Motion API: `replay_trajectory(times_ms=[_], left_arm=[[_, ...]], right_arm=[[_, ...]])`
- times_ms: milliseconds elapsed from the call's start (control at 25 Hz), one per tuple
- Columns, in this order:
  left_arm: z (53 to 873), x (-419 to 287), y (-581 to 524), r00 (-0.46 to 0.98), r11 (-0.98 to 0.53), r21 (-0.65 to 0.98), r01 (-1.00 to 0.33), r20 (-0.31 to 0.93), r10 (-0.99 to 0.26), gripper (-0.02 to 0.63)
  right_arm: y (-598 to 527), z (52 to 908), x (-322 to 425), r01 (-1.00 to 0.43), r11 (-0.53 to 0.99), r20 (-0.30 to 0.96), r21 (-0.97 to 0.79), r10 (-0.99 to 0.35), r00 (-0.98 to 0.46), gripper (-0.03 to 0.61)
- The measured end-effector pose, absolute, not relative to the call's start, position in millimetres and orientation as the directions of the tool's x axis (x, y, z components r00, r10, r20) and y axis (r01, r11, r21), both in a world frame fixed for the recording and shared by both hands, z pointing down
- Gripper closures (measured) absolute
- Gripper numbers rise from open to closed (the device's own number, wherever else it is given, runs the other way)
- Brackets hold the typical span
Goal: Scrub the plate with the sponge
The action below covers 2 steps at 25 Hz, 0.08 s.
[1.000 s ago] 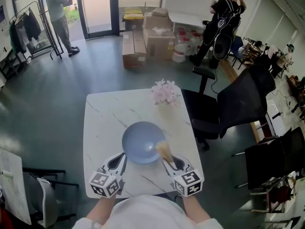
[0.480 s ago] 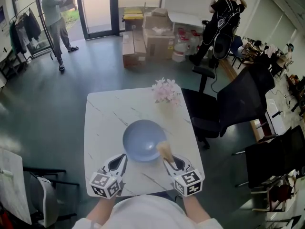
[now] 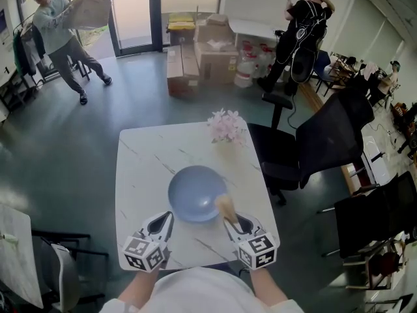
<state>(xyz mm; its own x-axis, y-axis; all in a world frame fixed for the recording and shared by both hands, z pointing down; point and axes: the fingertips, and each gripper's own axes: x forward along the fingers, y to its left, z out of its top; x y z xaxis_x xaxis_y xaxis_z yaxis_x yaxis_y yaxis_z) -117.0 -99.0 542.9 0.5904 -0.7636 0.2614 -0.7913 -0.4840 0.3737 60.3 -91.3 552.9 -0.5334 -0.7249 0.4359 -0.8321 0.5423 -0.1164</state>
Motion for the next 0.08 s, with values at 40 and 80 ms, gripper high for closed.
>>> replay_trajectory(times_ms=[40, 80], left_arm=[[543.6, -117.8, -98.9, 0.589, -0.483, 0.374, -0.792, 0.262, -0.764, 0.581], [544.4, -118.6, -98.7, 0.588, -0.481, 0.374, -0.793, 0.264, -0.764, 0.581]], right_arm=[[-91.0, 553.5, 59.8, -0.832, 0.542, 0.436, -0.117, -0.725, -0.534, 0.456], [-90.8, 554.0, 59.2, -0.832, 0.542, 0.436, -0.117, -0.725, -0.534, 0.456]])
